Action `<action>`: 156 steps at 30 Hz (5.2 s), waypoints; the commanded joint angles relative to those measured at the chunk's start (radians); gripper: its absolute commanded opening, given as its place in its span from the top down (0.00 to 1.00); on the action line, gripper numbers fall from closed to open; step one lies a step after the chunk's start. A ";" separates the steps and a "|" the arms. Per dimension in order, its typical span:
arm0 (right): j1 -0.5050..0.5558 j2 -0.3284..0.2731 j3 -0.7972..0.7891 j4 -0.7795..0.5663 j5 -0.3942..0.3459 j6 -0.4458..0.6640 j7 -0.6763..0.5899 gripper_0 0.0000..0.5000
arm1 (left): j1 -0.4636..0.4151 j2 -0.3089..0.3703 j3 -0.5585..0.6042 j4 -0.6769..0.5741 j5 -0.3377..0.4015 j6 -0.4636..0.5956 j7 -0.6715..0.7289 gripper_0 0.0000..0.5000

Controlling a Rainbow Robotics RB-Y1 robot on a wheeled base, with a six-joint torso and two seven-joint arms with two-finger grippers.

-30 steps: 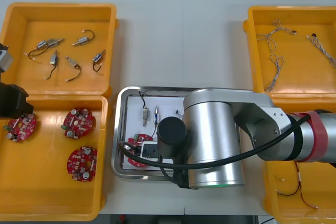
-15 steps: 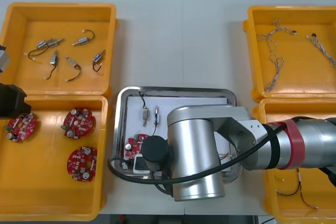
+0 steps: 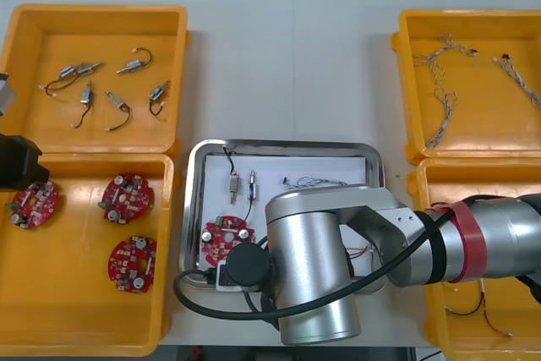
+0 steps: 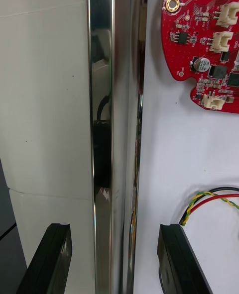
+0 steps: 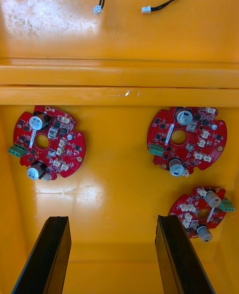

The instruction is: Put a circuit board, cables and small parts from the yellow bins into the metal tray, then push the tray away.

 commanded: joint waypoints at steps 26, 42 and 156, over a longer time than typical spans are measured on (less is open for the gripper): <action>0.063 0.046 0.037 0.035 0.119 -0.046 0.013 0.00 | 0.018 0.044 0.032 -0.027 -0.011 0.006 -0.021 0.00; 0.093 0.029 0.031 -0.019 0.154 -0.025 0.016 0.00 | 0.018 0.044 0.032 -0.027 -0.011 0.006 -0.021 0.00; -0.220 -0.004 0.013 0.328 0.011 -0.198 0.133 0.91 | 0.018 0.044 0.032 -0.027 -0.011 0.006 -0.021 0.00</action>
